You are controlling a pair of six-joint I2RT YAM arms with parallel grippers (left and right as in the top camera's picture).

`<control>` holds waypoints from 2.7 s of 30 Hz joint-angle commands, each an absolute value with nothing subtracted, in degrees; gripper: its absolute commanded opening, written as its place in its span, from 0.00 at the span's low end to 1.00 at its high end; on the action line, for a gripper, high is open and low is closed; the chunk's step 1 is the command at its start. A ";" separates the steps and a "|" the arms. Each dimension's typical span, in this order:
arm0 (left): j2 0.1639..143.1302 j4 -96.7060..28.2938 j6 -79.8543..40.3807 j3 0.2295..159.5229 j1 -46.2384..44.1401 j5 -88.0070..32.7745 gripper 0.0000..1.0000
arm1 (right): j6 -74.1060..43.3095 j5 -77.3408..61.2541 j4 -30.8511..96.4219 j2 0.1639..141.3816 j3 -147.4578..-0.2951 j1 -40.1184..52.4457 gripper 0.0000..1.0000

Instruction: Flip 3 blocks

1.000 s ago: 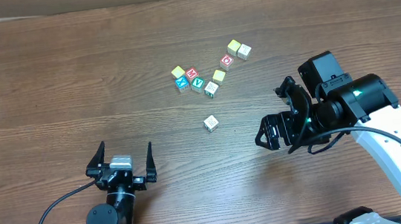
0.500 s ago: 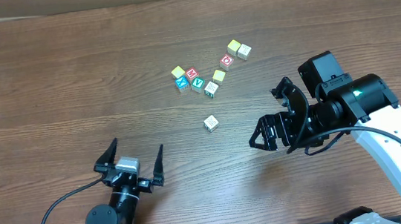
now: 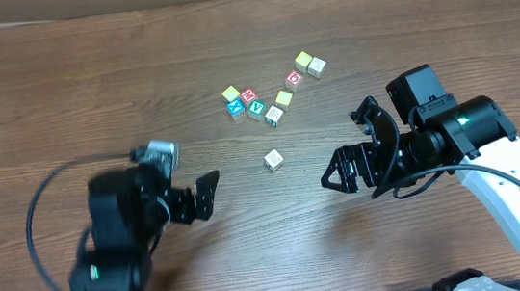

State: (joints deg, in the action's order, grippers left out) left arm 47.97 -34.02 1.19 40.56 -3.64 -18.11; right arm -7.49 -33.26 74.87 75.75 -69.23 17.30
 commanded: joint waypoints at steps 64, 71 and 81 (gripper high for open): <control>109.10 -40.12 -54.46 73.17 -26.50 -18.63 0.64 | -13.43 -18.50 76.64 75.13 -70.59 13.76 1.00; 109.32 -41.34 -54.43 73.17 -26.52 -13.93 0.63 | -13.26 -19.77 77.12 75.13 -70.59 13.76 1.00; 113.14 -41.30 -54.19 73.17 -26.65 -13.45 0.59 | -13.26 -20.64 78.32 75.13 -70.59 13.76 1.00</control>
State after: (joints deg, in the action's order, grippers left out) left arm 110.83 -41.52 -53.93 72.07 -26.55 -14.11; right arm -13.65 -19.99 78.15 75.75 -69.23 13.91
